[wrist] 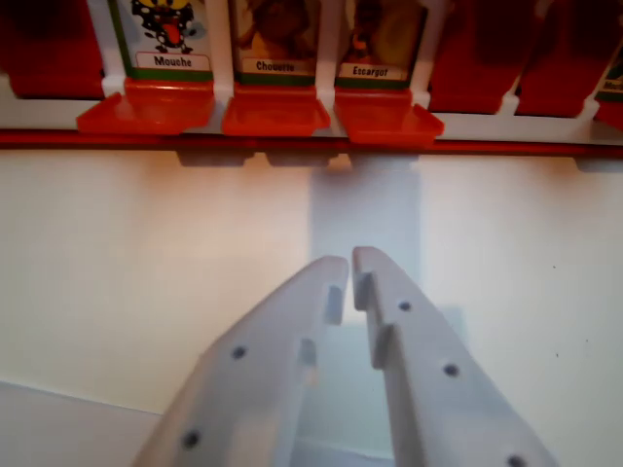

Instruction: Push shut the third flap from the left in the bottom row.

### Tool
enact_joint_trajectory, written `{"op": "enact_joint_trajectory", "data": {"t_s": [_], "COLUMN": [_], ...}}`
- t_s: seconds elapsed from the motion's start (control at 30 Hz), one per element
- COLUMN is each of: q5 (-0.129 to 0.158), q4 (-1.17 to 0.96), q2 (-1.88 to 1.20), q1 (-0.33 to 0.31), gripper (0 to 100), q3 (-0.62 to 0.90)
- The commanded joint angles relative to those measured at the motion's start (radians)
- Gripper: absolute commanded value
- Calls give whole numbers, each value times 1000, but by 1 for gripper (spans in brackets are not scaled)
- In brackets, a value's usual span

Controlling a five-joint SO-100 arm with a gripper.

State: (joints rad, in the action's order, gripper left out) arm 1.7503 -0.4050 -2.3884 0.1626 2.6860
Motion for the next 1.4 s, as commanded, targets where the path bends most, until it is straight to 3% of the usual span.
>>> {"op": "enact_joint_trajectory", "data": {"t_s": [0.0,0.4,0.83,1.37], "q5": [14,3,5,-31], "q4": [103,259,353,364], "q2": [94,344,508,614], "q1": [11,49,51,63], "gripper": [0,0,0,0], "q3": [-115,-193,-244,-397]}}
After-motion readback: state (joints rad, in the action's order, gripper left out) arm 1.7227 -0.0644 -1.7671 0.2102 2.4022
